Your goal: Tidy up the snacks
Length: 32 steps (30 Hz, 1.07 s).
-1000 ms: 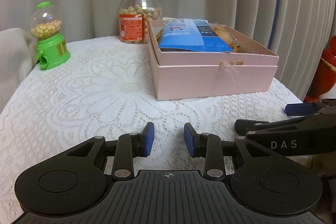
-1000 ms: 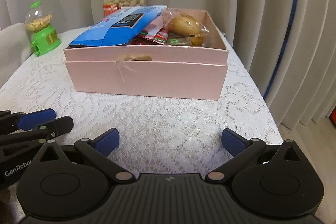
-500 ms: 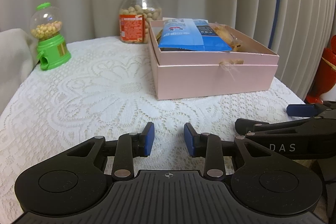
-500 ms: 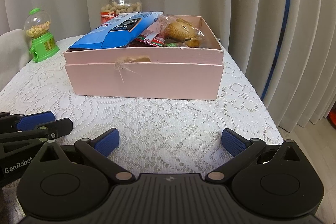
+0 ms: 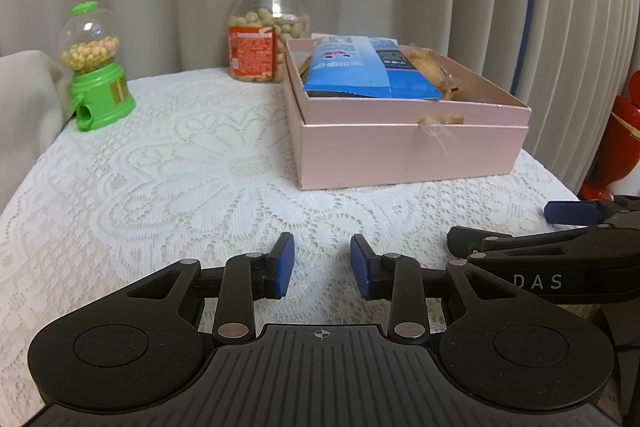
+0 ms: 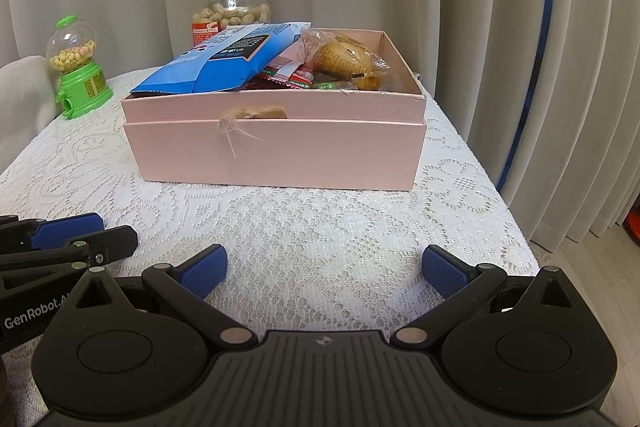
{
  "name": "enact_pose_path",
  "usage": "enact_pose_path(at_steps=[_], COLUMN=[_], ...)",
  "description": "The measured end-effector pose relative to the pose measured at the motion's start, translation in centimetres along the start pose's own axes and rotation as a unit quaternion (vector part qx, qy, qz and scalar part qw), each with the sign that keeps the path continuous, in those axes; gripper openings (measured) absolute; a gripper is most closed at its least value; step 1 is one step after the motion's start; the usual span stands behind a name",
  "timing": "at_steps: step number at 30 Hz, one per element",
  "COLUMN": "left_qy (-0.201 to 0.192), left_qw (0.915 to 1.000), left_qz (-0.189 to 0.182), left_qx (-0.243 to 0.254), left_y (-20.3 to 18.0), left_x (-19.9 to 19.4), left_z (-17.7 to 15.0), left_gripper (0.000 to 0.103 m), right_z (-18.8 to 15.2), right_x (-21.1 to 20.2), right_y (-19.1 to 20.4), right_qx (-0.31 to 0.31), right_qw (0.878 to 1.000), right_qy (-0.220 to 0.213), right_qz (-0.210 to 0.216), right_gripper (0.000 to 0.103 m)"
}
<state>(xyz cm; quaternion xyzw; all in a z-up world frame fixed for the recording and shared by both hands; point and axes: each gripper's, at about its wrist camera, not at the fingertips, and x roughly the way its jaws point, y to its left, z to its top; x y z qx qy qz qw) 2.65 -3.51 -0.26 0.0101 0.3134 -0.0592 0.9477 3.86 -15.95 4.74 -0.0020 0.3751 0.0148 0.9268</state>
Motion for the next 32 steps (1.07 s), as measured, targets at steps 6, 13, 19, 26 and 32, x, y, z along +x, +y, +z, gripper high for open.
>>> enact_pose_path(at_steps=[6, 13, 19, 26, 32], left_qy=[0.0, 0.0, 0.0, 0.0, 0.0], left_qw=[1.0, 1.0, 1.0, 1.0, 1.0], left_qz=[0.0, -0.001, -0.001, -0.001, 0.003], left_qx=[0.0, -0.001, -0.002, -0.002, 0.001], left_y=[-0.04, -0.02, -0.01, -0.01, -0.13], left_x=[-0.01, 0.0, 0.0, -0.01, -0.02], left_z=[0.0, 0.02, 0.0, 0.0, 0.01], left_gripper=[0.036, 0.036, 0.036, 0.036, 0.037], right_z=[-0.03, -0.03, -0.03, -0.05, -0.05], right_x=[-0.01, -0.01, -0.02, -0.02, -0.02], right_y=[0.0, 0.0, 0.0, 0.01, 0.03], right_qx=[0.0, 0.0, 0.0, 0.0, 0.0], right_qw=[1.0, 1.0, 1.0, 1.0, 1.0], right_qy=[0.0, 0.0, 0.0, 0.0, 0.0], right_qz=[0.0, 0.0, 0.0, 0.0, 0.0], right_gripper=[0.103, 0.103, 0.103, 0.103, 0.103])
